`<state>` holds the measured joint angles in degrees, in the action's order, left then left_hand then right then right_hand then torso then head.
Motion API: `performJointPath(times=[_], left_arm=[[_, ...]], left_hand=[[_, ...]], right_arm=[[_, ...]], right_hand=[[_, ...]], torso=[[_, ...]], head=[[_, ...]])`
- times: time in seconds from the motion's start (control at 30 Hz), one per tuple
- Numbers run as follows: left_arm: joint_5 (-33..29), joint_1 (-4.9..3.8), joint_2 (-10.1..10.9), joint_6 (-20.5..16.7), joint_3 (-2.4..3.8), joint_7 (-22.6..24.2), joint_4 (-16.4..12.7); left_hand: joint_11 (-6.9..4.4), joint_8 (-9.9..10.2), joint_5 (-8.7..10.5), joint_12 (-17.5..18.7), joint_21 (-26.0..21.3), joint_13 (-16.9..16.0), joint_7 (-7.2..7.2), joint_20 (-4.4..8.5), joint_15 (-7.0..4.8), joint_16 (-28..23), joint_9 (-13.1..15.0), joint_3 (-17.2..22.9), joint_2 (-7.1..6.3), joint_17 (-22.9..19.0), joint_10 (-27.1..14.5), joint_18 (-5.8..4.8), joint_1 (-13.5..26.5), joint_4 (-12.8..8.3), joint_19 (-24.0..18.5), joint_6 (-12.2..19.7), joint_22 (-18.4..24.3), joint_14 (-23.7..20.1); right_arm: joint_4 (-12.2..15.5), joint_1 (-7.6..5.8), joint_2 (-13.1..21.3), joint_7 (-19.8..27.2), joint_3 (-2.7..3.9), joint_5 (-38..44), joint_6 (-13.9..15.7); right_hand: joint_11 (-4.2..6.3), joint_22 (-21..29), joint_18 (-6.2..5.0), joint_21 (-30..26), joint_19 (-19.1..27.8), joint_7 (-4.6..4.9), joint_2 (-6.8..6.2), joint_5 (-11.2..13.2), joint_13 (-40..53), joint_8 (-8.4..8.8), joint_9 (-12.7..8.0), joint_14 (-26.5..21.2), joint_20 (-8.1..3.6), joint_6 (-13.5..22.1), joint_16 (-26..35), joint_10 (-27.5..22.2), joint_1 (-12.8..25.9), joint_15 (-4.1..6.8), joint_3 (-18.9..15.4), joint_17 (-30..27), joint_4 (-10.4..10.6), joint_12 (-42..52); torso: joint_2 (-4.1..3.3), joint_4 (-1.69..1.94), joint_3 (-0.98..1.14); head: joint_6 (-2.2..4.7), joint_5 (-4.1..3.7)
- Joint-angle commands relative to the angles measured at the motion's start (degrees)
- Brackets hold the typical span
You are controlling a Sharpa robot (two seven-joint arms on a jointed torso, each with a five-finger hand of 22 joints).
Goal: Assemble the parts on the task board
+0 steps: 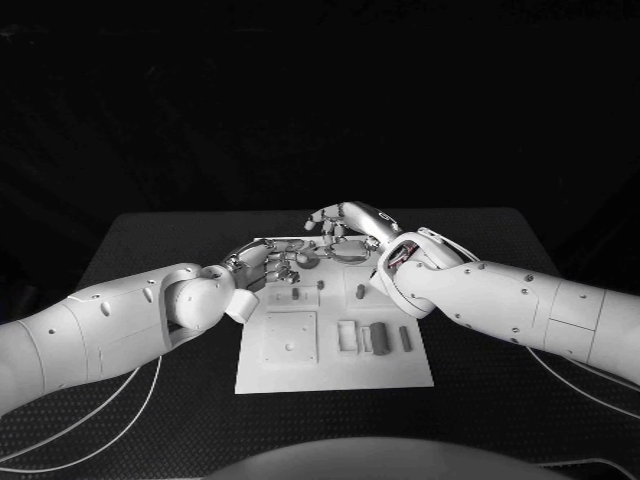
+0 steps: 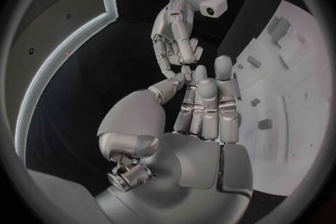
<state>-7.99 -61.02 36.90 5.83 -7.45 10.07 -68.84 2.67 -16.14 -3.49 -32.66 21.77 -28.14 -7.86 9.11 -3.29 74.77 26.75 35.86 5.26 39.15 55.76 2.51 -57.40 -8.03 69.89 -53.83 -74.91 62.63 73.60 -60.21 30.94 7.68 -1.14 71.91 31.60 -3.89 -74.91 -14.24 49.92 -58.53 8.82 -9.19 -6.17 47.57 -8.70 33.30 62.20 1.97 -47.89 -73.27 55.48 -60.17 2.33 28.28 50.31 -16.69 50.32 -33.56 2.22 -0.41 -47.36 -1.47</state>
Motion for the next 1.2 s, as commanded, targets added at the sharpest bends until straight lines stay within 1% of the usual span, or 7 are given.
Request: performJointPath(times=[0.03,0.27,0.43,0.53,0.7,1.0,1.2], left_arm=[[-0.5,0.0,-0.2,2.0,0.04,1.3,-0.3],[-0.5,0.0,-0.3,2.5,0.04,1.4,-0.4],[-0.4,0.0,-0.4,2.8,0.04,1.5,-0.4],[-0.4,0.01,-0.4,3.1,0.04,1.5,-0.4],[-0.4,0.02,-0.4,3.5,0.04,1.5,-0.5],[-0.3,0.03,-0.4,4.1,0.04,1.6,-0.6],[0.2,0.03,-0.2,4.6,0.04,1.7,-0.6]], left_hand=[[-0.01,-0.1,0.18,-0.4,-0.1,0.1,-0.33,0.14,-0.38,0.3,0.1,0.1,-0.02,-0.1,-0.3,1.14,0.6,-0.4,-0.4,0.1,-1.3,-0.8],[-0.01,-0.1,0.22,-0.4,0.0,0.1,-0.34,0.14,-0.37,0.4,0.1,0.0,0.04,-0.1,-0.3,1.13,0.7,-0.4,-0.4,0.2,-1.3,-0.8],[0.0,-0.1,0.25,-0.4,0.0,0.1,-0.34,0.13,-0.37,0.4,0.1,0.0,0.09,-0.1,-0.3,1.12,0.8,-0.4,-0.4,0.2,-1.3,-0.8],[0.0,-0.1,0.26,-0.4,0.0,0.1,-0.34,0.13,-0.37,0.4,0.1,0.0,0.12,-0.1,-0.3,1.12,0.8,-0.4,-0.4,0.2,-1.3,-0.8],[-0.01,-0.1,0.28,-0.4,0.0,0.2,-0.32,0.13,-0.37,0.5,0.1,-0.1,0.16,-0.1,-0.4,1.1,0.9,-0.5,-0.4,0.3,-1.3,-0.9],[-0.02,-0.1,0.3,-0.5,0.0,0.2,-0.28,0.13,-0.38,0.5,0.0,-0.1,0.23,-0.2,-0.5,1.1,1.0,-0.5,-0.5,0.3,-1.3,-0.9],[-0.02,-0.1,0.31,-0.5,0.0,0.2,-0.27,0.14,-0.39,0.6,0.0,-0.1,0.28,-0.2,-0.5,1.1,1.0,-0.6,-0.5,0.4,-1.3,-0.9]], right_arm=[[0.1,0.04,-0.2,-0.2,0.02,0.7,0.1],[0.0,0.25,-0.2,0.0,0.02,0.8,0.0],[0.0,0.39,-0.3,0.4,0.02,0.5,0.2],[0.1,0.43,-0.4,0.6,0.02,0.4,0.2],[0.0,0.52,-0.5,0.7,0.02,0.4,0.1],[-0.1,0.54,-0.4,0.5,0.02,0.5,0.0],[-0.2,0.55,-0.3,0.3,0.02,0.6,-0.5]], right_hand=[[0.22,-0.5,-0.76,-0.2,0.3,1.3,0.62,-0.3,0.1,-0.56,0.0,-0.3,-0.03,0.7,-0.3,-0.3,-0.2,0.21,-0.6,0.1,0.0,0.4],[0.64,-0.5,-0.76,-0.2,0.2,0.85,0.96,-0.3,0.1,-1.51,0.3,-0.2,-0.1,-0.8,-0.4,-0.2,-0.7,0.59,-1.2,0.0,0.0,0.7],[1.17,-0.6,-0.76,-0.2,0.0,0.27,1.41,-0.3,-0.1,-2.63,0.6,0.0,-0.18,-2.6,-0.5,0.2,-0.9,1.09,-1.6,-0.1,0.0,0.8],[1.57,-0.6,-0.76,-0.1,-0.2,-0.16,1.82,-0.3,-0.2,-3.4,1.0,0.2,-0.27,-3.9,-0.5,0.5,-1.1,1.46,-1.8,-0.1,0.0,0.9],[2.48,-0.6,-0.76,-0.1,-0.5,-1.18,2.65,-0.3,-0.5,-4.95,1.8,0.5,-0.48,-6.5,-0.6,1.0,-1.7,2.31,-1.9,-0.2,0.0,0.9],[3.13,-0.8,-0.76,0.2,-1.1,-1.87,4.17,-0.4,-0.6,-5.78,2.2,1.1,-0.76,-8.2,-0.9,2.0,-2.2,2.94,-1.6,-0.2,0.0,1.2],[3.29,-0.8,-0.76,0.4,-1.3,-2.02,4.5,-0.3,-0.6,-5.86,2.2,1.4,-0.86,-8.5,-1.0,2.4,-2.1,3.11,-1.7,-0.1,0.0,1.3]], torso=[[-0.02,-0.02,0.05],[-0.01,-0.08,0.05],[-0.01,-0.07,0.08],[-0.02,-0.04,0.1],[-0.02,-0.04,0.08],[0.0,-0.03,0.05],[-0.01,-0.03,0.04]], head=[[-0.06,0.02],[-0.09,0.0],[-0.05,-0.02],[-0.07,-0.05],[-0.07,-0.07],[-0.12,-0.07],[-0.19,-0.11]])
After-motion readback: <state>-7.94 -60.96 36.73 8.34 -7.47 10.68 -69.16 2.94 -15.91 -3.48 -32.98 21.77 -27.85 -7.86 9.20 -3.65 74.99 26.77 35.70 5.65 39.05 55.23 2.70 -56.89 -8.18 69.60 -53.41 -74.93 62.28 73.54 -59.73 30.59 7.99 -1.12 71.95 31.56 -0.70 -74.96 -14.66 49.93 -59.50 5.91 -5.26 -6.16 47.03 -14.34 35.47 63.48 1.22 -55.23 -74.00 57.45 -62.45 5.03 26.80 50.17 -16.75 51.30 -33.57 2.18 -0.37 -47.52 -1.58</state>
